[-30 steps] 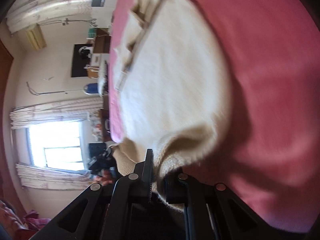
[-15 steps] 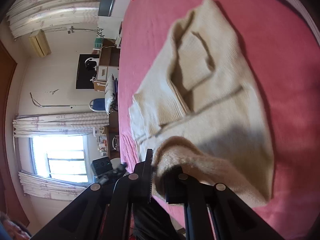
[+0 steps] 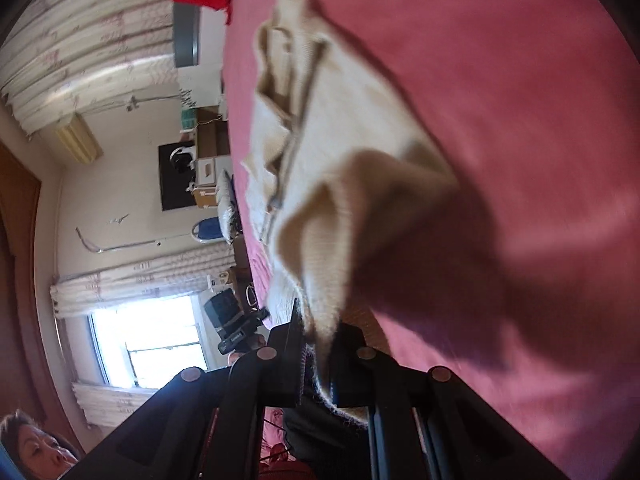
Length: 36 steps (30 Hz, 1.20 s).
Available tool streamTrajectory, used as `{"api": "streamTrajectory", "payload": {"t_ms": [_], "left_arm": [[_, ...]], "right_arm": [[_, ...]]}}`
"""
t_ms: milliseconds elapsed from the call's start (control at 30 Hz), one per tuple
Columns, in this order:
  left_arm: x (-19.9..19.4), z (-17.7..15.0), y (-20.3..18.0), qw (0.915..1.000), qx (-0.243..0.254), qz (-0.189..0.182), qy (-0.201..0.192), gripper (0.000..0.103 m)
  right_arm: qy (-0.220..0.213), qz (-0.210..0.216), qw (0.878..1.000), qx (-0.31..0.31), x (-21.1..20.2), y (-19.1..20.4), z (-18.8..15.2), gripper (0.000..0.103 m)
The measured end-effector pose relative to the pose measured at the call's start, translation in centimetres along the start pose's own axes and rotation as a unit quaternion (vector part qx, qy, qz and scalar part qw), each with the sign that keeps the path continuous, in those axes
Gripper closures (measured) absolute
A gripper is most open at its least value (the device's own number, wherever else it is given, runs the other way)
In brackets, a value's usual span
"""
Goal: Fold clothes
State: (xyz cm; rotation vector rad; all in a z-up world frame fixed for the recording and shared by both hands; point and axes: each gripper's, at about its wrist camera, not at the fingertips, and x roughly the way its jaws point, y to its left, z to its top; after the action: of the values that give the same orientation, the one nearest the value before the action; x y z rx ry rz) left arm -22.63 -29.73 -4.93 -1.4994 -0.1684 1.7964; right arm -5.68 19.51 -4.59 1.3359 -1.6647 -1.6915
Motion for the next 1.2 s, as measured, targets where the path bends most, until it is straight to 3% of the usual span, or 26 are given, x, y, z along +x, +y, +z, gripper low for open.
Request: {"api": "streamTrajectory", "payload": {"t_ms": [167, 333, 367, 433, 533, 567, 633, 667, 767, 833, 900, 933, 967, 1000, 1033, 1100, 1200], "left_arm": [[0.8, -1.8, -2.1, 0.9978, 0.051, -0.035, 0.025, 0.031], [0.7, -2.5, -3.6, 0.9955, 0.083, -0.036, 0.028, 0.032], [0.7, -2.8, -3.8, 0.9946, 0.089, -0.04, 0.035, 0.04], [1.3, -3.5, -5.0, 0.9913, 0.117, -0.023, 0.056, 0.08], [1.1, -4.3, -5.8, 0.9889, 0.137, 0.008, 0.058, 0.086], [0.6, -4.8, -6.0, 0.9883, 0.143, -0.001, 0.053, 0.086], [-0.3, -6.4, -7.9, 0.9761, 0.212, 0.006, 0.048, 0.085], [-0.3, -7.5, -9.0, 0.9651, 0.255, 0.021, 0.059, 0.085], [1.3, -11.4, -10.9, 0.9322, 0.326, 0.035, 0.153, 0.08], [2.0, -12.2, -10.3, 0.938, 0.29, 0.066, 0.177, 0.08], [0.9, -11.0, -7.6, 0.9784, 0.148, 0.047, 0.137, 0.08], [0.2, -10.4, -6.2, 0.9901, 0.073, 0.036, 0.114, 0.074], [-0.5, -10.2, -5.0, 0.9963, 0.009, 0.013, 0.084, 0.066], [-1.1, -10.3, -4.1, 0.9975, -0.038, 0.007, 0.059, 0.046], [-1.2, -10.6, -3.8, 0.997, -0.06, 0.007, 0.049, 0.035], [-0.8, -11.1, -4.3, 0.9971, -0.065, -0.016, 0.037, 0.031], [0.0, -11.5, -3.4, 0.9875, -0.15, -0.047, -0.001, 0.031]], "right_arm": [[-0.007, 0.005, 1.0, 0.027, -0.3, -2.2, -1.7, 0.096], [-0.014, 0.005, 0.999, 0.036, 0.1, -2.3, -2.1, 0.096], [-0.015, 0.005, 0.999, 0.037, 0.2, -2.3, -2.0, 0.096], [-0.02, 0.006, 0.999, 0.041, 0.2, -2.4, -1.9, 0.095], [-0.027, 0.006, 0.999, 0.047, 0.2, -2.5, -1.7, 0.094], [-0.027, 0.006, 0.999, 0.047, 0.2, -2.5, -1.6, 0.094], [-0.027, 0.004, 0.998, 0.049, 0.2, -2.8, -1.5, 0.093], [-0.025, 0.004, 0.998, 0.052, 0.2, -3.0, -1.5, 0.093], [-0.024, 0.002, 0.998, 0.051, -0.1, -3.4, -1.5, 0.092], [-0.025, 0.0, 0.998, 0.049, -0.4, -3.6, -1.6, 0.089], [-0.025, -0.005, 0.999, 0.042, -0.6, -3.6, -1.6, 0.089], [-0.024, -0.009, 0.999, 0.036, -0.8, -3.4, -1.6, 0.089], [-0.024, -0.012, 0.999, 0.031, -0.9, -3.3, -1.5, 0.089], [-0.022, -0.014, 0.999, 0.027, -0.9, -3.2, -1.4, 0.089], [-0.021, -0.013, 0.999, 0.025, -0.9, -3.2, -1.4, 0.089], [-0.018, -0.005, 1.0, 0.022, -0.8, -3.0, -1.4, 0.089], [-0.014, 0.005, 1.0, 0.017, -0.5, -2.9, -1.4, 0.089]]}}
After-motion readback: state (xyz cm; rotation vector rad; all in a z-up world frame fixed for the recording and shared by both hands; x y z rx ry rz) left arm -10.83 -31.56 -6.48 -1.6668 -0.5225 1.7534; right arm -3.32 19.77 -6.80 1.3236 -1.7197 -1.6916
